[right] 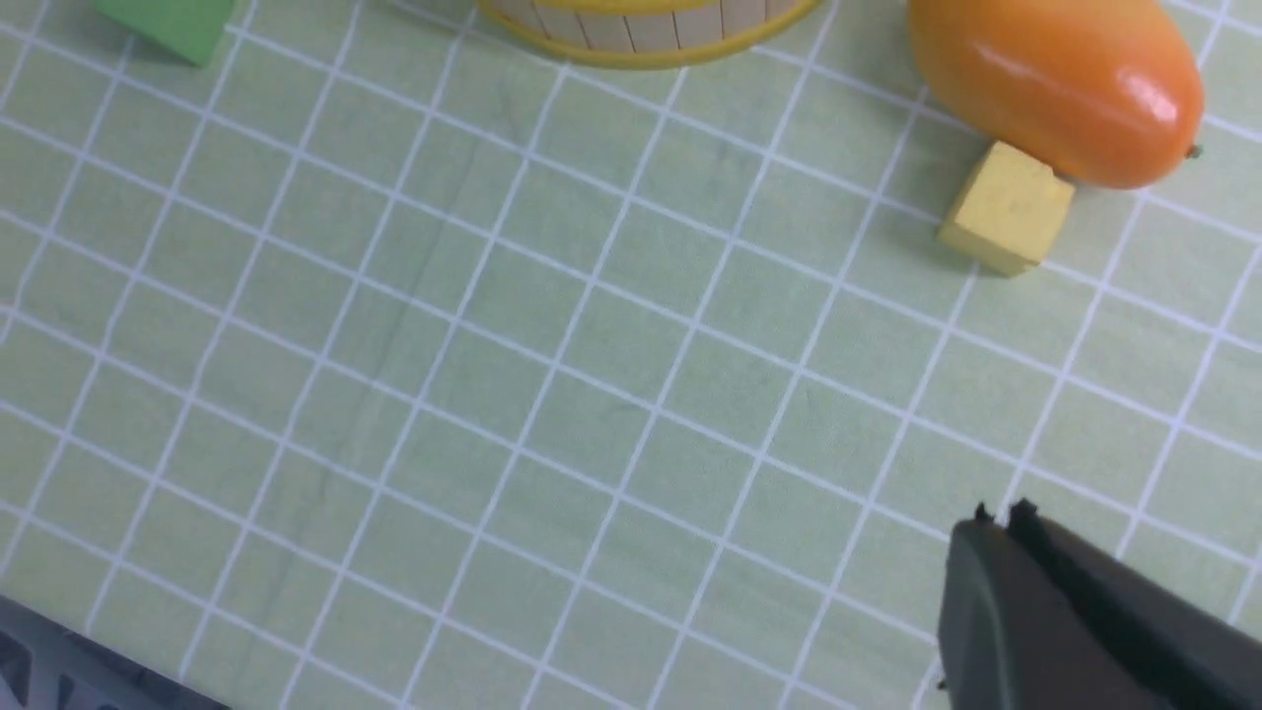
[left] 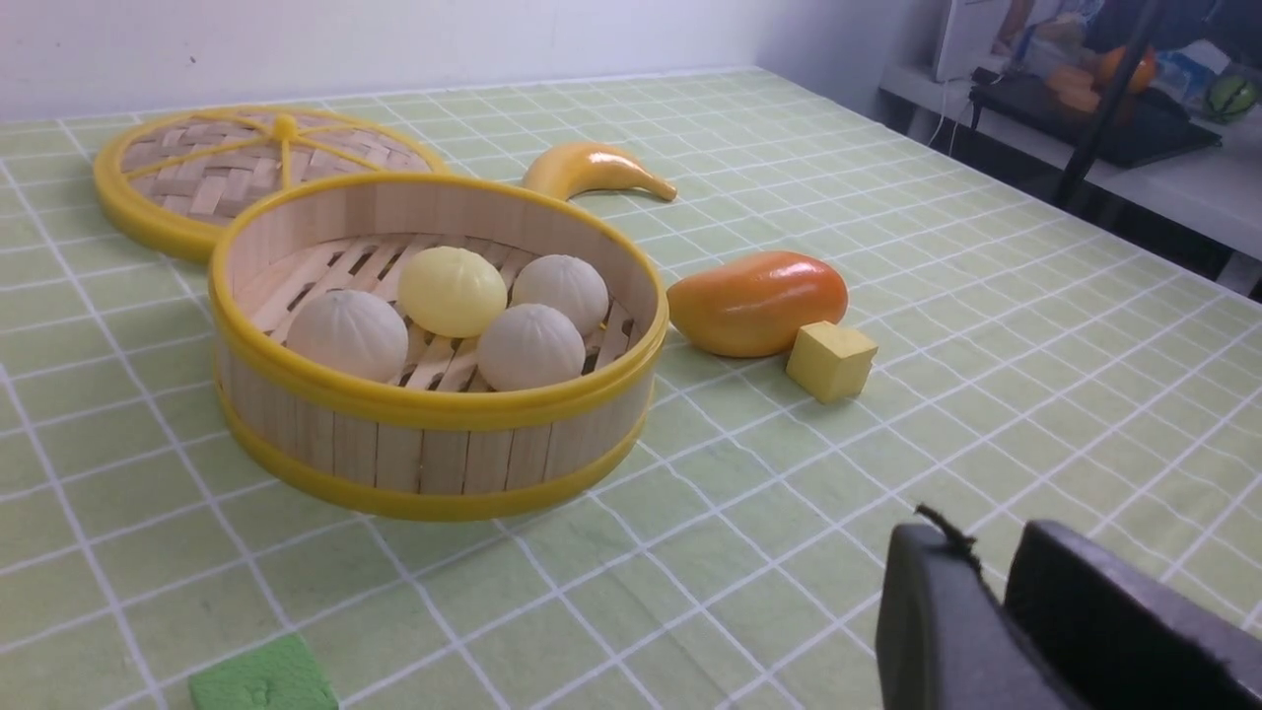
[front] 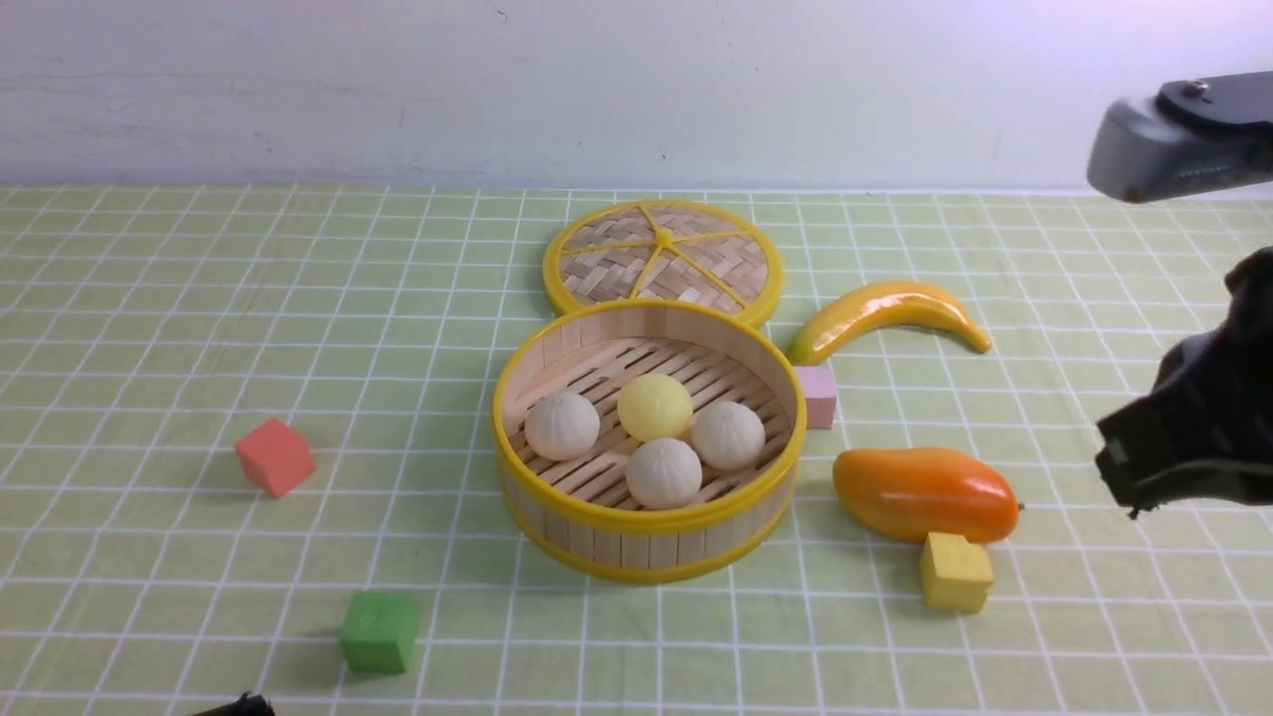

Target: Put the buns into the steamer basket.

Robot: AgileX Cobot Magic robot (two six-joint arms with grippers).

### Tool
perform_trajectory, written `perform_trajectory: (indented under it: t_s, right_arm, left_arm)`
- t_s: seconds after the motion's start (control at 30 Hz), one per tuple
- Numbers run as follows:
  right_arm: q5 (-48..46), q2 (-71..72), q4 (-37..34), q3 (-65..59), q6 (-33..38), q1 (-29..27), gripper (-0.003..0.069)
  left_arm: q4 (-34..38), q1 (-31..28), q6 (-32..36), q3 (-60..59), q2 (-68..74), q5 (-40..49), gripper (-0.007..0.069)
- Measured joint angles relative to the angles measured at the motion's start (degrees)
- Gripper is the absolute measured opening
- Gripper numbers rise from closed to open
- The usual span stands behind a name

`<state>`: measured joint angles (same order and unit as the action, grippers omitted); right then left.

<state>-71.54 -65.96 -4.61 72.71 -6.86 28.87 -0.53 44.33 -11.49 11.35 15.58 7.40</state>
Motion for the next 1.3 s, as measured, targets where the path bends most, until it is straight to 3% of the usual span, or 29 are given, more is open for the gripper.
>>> perform_trajectory:
  t_s: [0.1,0.3,0.4,0.57,1.3]
  right_arm:
    - [1.16,4.26,0.80,-3.12,0.72,-1.57,-0.0018]
    - [23.26,30.43,0.23,-29.02,8.00,-13.49,-0.0018]
    - [40.68,49.16,0.41,-50.08,10.78,-20.56,-0.0018]
    - [53.22,64.69,0.45,-69.48,9.24,-24.67,-0.0018]
    - [49.54,66.55,0.86,-73.85,8.55,-24.89,-0.0010]
  left_arm:
    - [0.00,0.00,-0.02,0.00,0.00,0.00,0.0110]
    - [0.00,0.00,-0.02,0.00,0.00,0.05,0.0113]
    - [0.06,0.00,-0.02,0.00,0.00,0.05,0.0114]
    - [0.11,0.00,-0.06,0.00,0.00,0.05,0.0124]
    - [0.05,0.00,-0.08,0.00,0.00,0.05,0.0143]
